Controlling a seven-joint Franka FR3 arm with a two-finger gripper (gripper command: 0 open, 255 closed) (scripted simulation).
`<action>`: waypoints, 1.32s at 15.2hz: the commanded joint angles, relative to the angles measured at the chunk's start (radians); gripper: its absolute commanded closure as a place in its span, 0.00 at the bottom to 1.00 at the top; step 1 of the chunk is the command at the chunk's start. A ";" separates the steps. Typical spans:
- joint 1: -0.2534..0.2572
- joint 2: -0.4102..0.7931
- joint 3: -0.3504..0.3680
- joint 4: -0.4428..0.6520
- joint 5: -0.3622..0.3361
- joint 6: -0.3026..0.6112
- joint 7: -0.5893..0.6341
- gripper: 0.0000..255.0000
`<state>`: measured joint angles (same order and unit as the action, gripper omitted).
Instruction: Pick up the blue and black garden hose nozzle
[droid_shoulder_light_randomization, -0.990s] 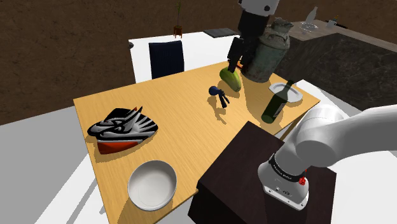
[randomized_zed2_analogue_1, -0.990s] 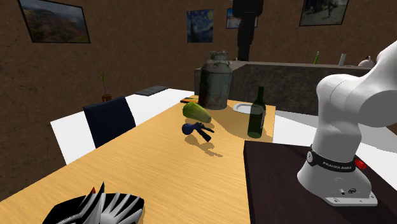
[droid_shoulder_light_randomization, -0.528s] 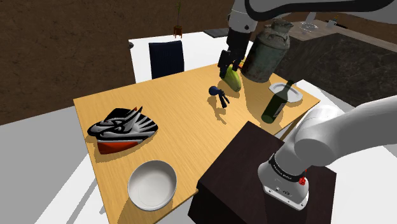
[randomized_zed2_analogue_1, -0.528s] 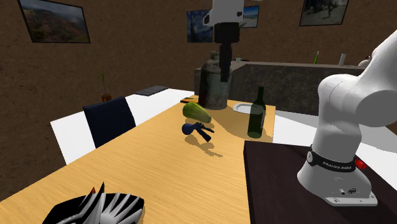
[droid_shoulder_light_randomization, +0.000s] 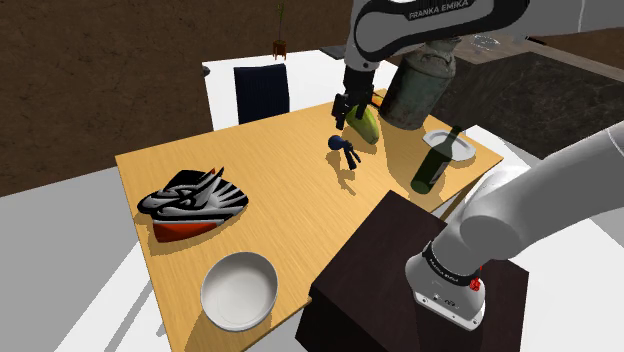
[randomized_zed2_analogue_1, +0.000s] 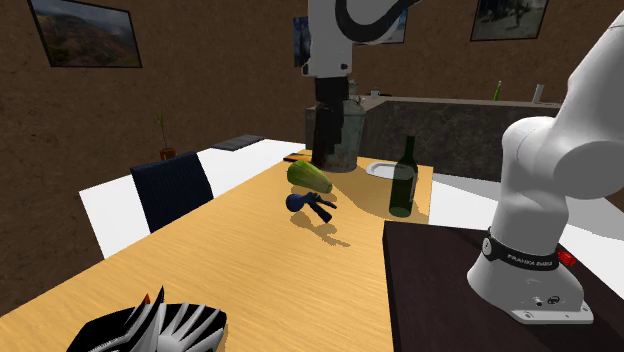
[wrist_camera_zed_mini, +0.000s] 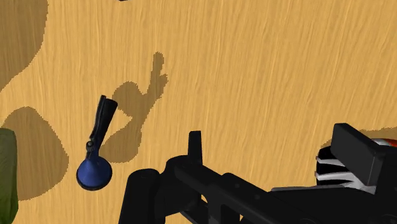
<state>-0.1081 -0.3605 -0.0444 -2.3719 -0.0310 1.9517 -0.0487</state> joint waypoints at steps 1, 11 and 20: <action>-0.014 0.075 -0.013 0.022 -0.016 0.047 -0.006 0.00; -0.077 0.411 -0.075 0.160 -0.071 0.214 -0.023 0.00; -0.135 0.723 -0.123 0.371 -0.085 0.292 -0.042 0.00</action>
<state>-0.2407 0.3242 -0.1657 -2.0297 -0.1165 2.2378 -0.0951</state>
